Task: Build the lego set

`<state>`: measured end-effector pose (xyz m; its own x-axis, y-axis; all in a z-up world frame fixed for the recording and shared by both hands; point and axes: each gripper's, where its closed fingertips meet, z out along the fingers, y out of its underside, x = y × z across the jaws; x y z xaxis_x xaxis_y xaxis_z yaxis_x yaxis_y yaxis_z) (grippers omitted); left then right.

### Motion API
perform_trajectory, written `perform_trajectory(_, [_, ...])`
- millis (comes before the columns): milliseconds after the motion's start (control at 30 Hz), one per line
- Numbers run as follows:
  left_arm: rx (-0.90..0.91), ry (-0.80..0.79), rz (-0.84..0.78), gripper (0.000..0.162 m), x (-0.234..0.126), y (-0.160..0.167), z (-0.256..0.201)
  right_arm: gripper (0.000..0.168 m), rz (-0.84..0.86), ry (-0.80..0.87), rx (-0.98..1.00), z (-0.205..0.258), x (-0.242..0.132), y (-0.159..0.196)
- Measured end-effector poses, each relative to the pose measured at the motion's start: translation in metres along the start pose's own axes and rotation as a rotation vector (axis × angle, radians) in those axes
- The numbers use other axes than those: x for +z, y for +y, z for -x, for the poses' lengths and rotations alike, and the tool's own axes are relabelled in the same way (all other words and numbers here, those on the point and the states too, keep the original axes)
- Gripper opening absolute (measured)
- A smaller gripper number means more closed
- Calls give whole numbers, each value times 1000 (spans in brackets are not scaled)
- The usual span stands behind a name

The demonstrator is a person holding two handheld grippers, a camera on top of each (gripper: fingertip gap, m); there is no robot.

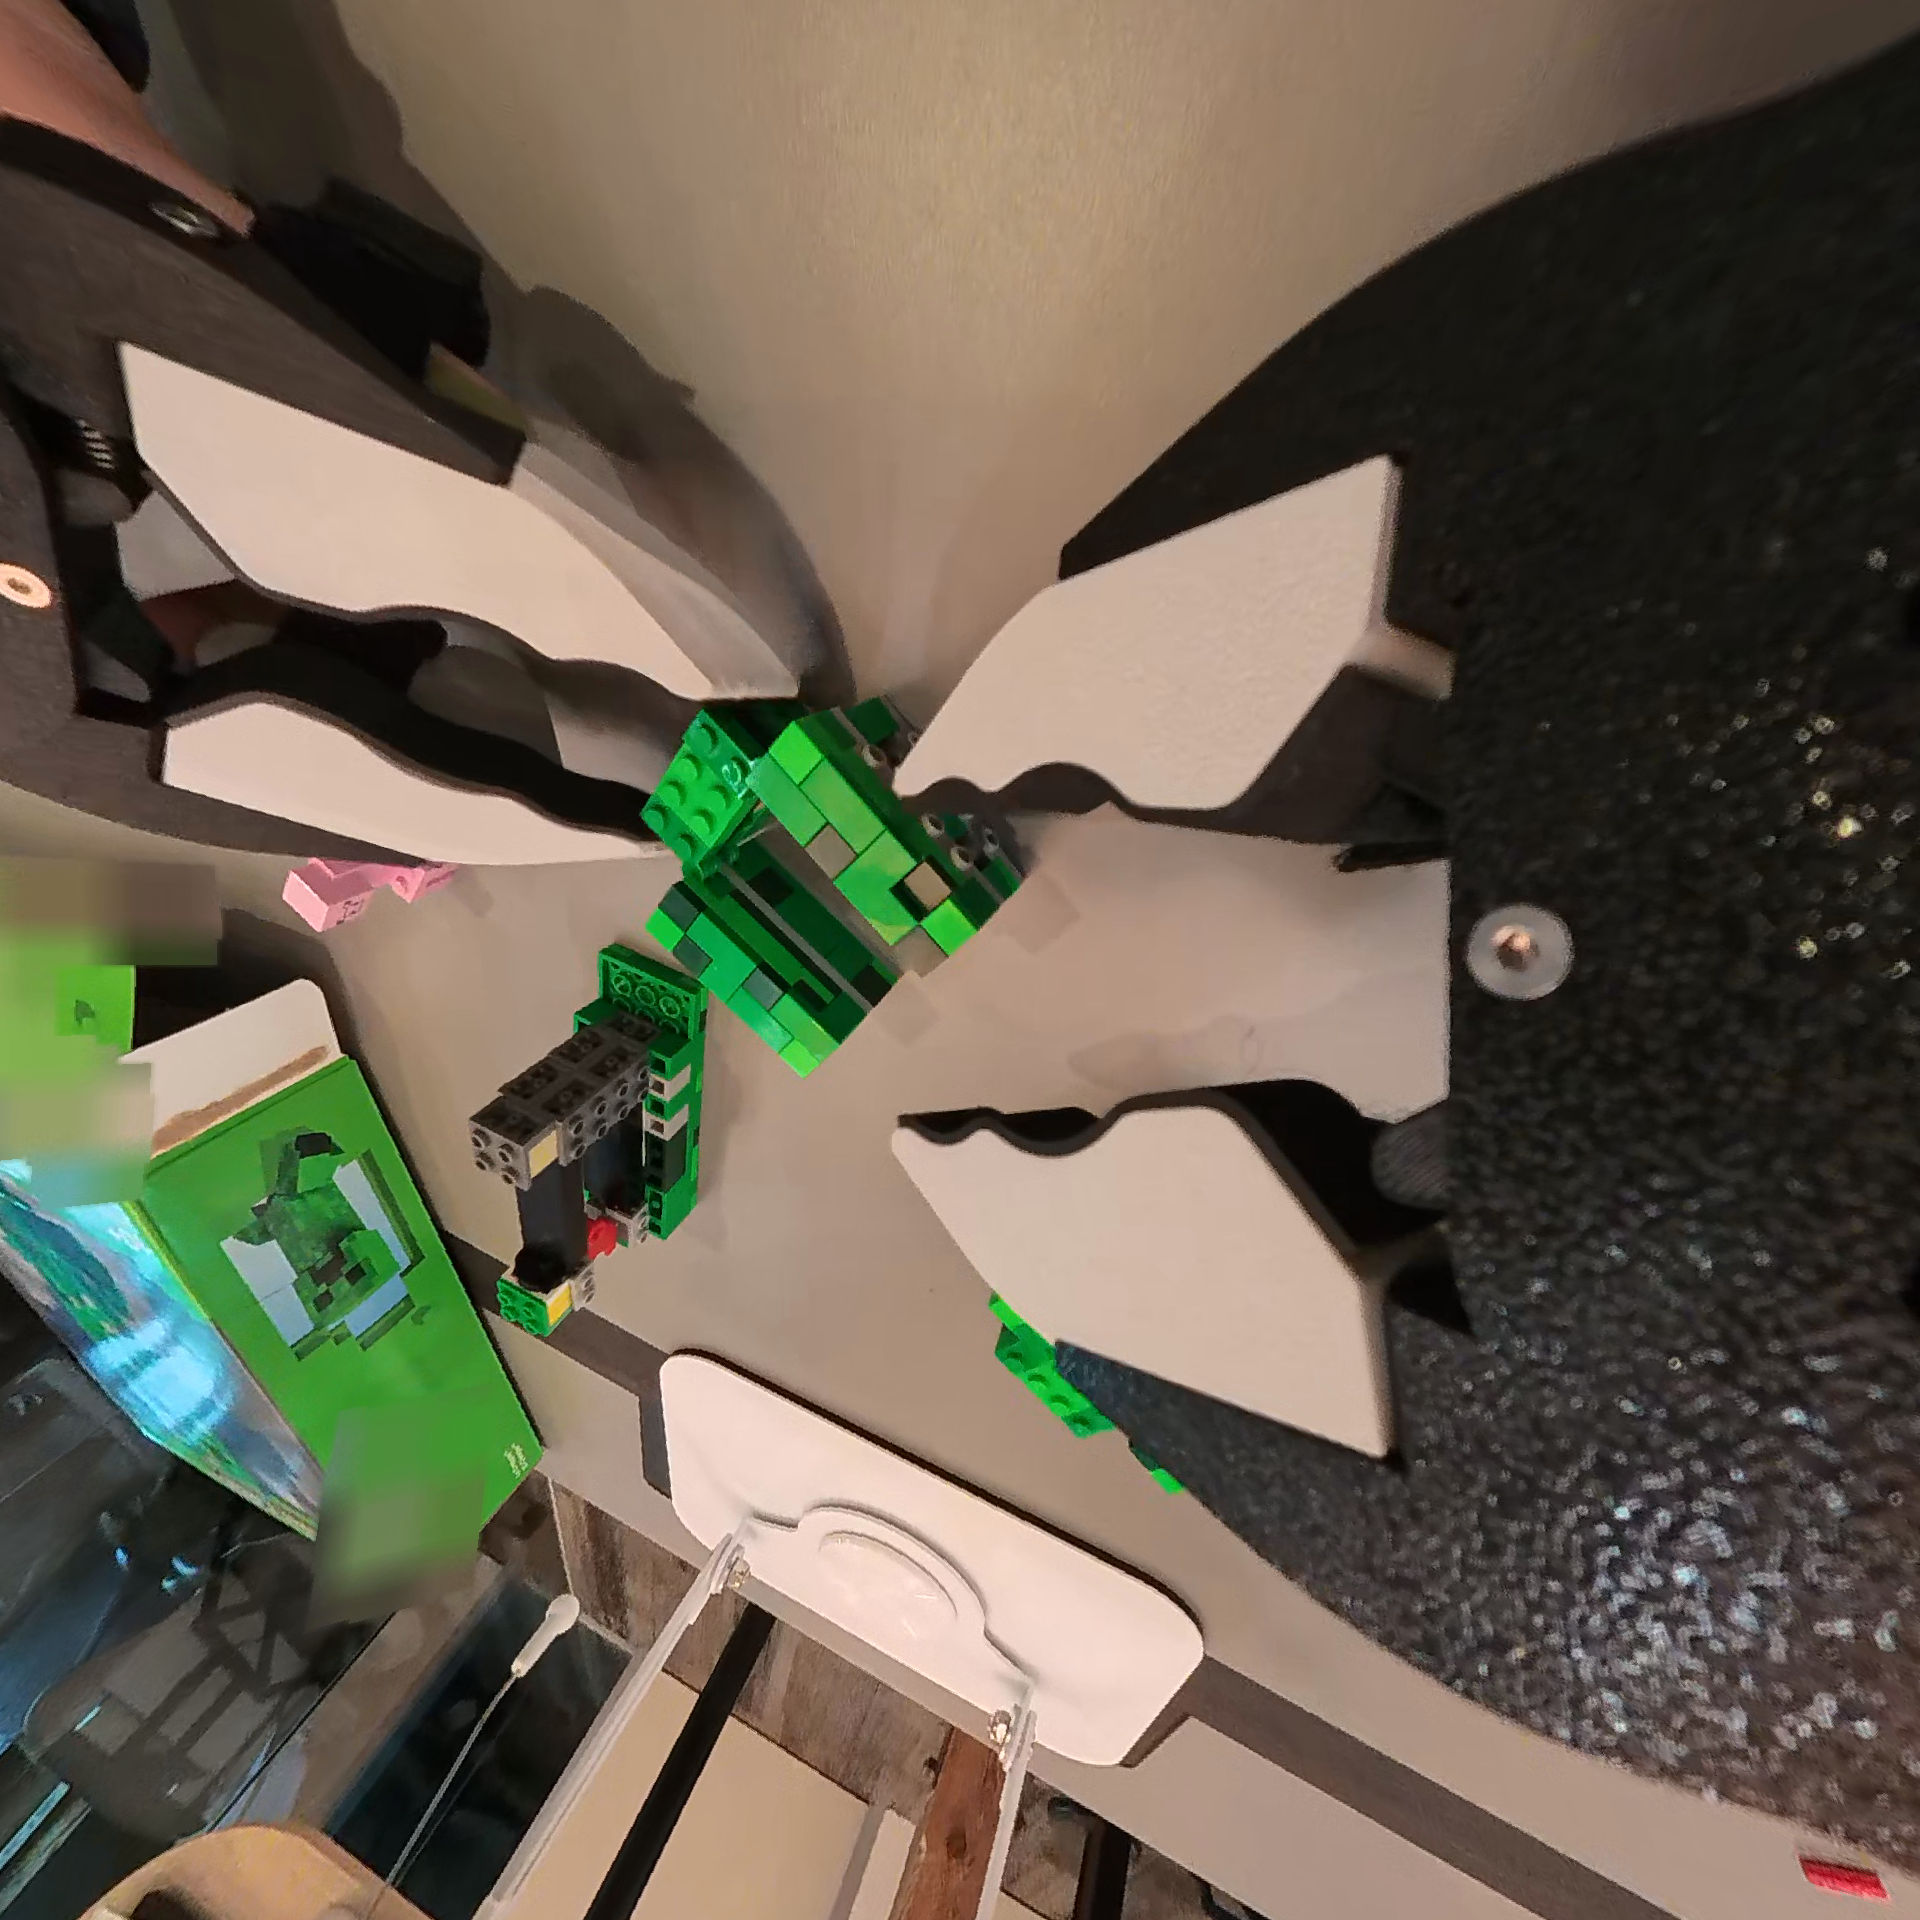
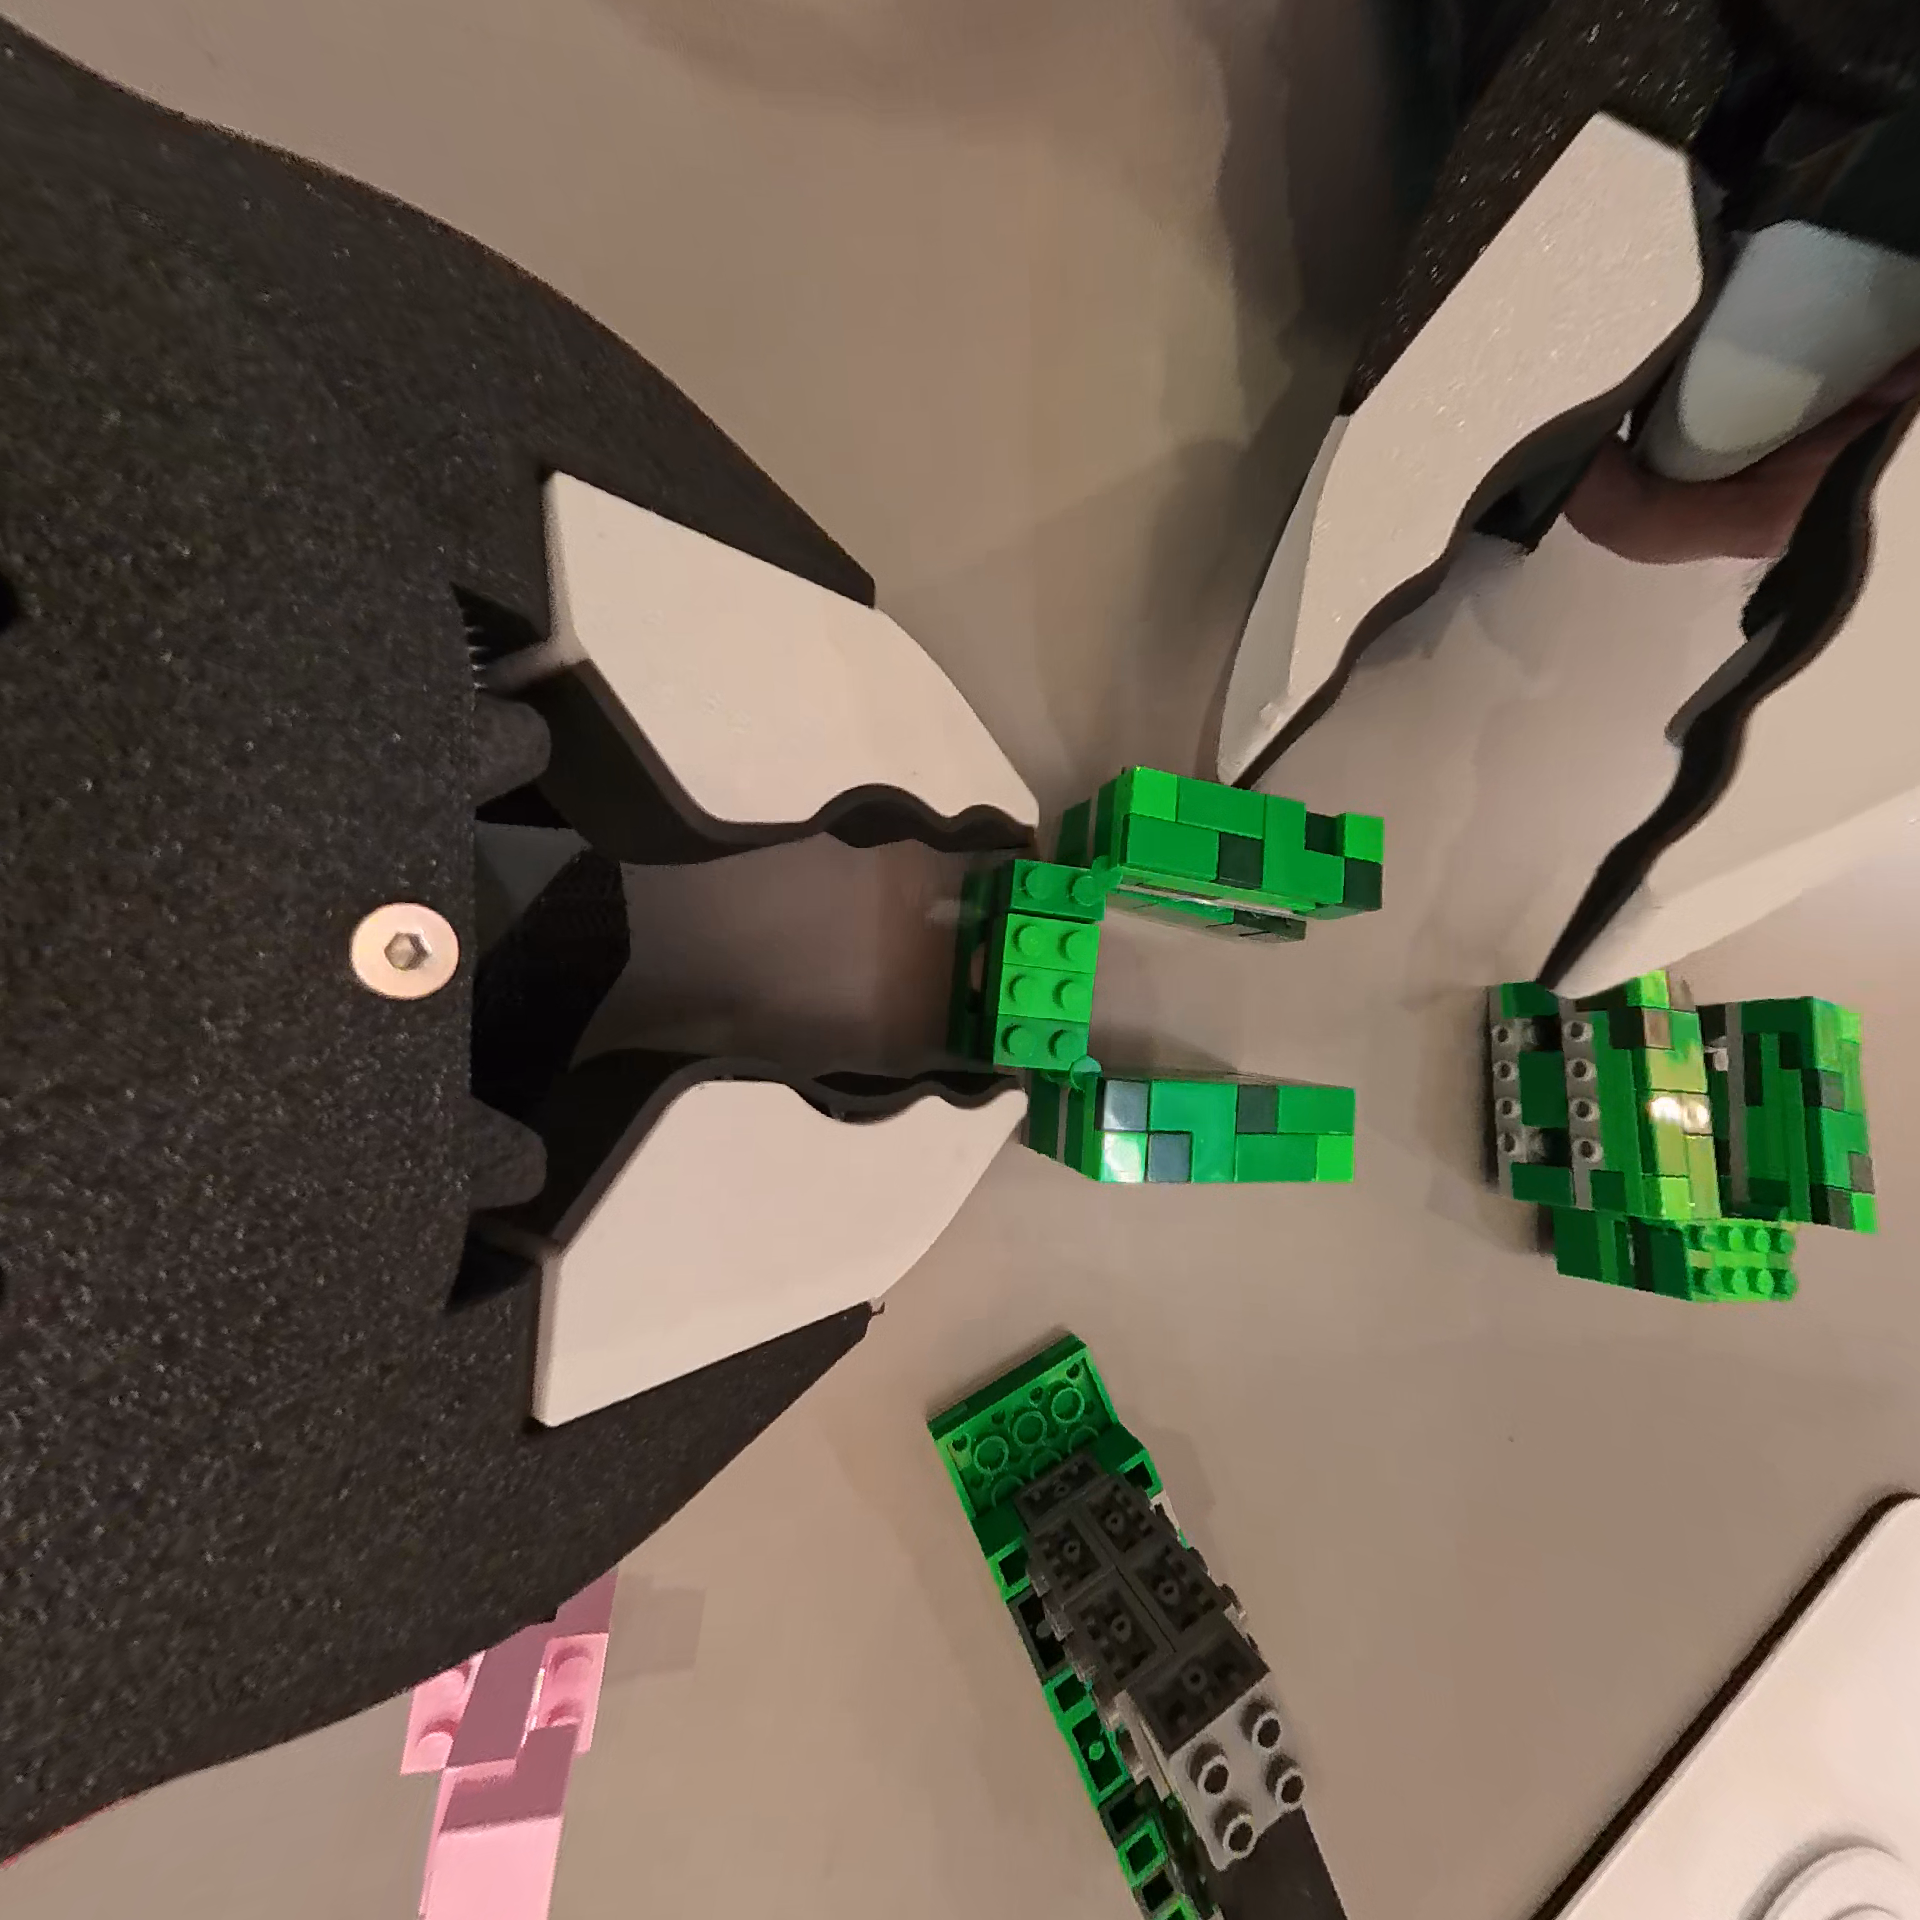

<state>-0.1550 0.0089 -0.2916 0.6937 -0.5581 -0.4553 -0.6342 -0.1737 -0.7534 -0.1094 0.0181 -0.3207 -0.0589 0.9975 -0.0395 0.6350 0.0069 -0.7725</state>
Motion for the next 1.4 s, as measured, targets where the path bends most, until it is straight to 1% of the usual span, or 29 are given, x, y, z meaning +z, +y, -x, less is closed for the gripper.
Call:
perform_trajectory(233, [0, 13, 7, 54, 2, 2, -2, 44, -8, -6, 14, 0, -1, -1])
perform_trajectory(367, [30, 11, 27, 55, 0, 2, -1, 54, 147, 24, 6, 0, -1, 10])
perform_trajectory(567, [52, -8, 24, 55, -5, 3, 0, 49, 340, 64, 50, -2, -7, 4])
perform_trajectory(733, [46, 8, 12, 56, -6, 4, -1, 52, 536, 33, 77, 0, -8, 10])
perform_trajectory(867, [50, 19, 2, 56, -8, 2, -4, 51, 648, 27, 70, -1, -4, 16])
perform_trajectory(1067, [42, 34, -5, 57, -10, 2, -6, 46, 709, 62, 61, -3, -4, 14])
perform_trajectory(1233, [37, 33, -8, 58, -11, 2, -6, 45, 736, 70, 50, -2, 0, 13])
perform_trajectory(1333, [36, 33, -8, 59, -12, 2, -6, 38, 741, 67, 35, 0, 2, 12])
perform_trajectory(1400, [36, 31, -7, 59, -13, 3, -6, 37, 745, 65, 31, 0, 2, 12])
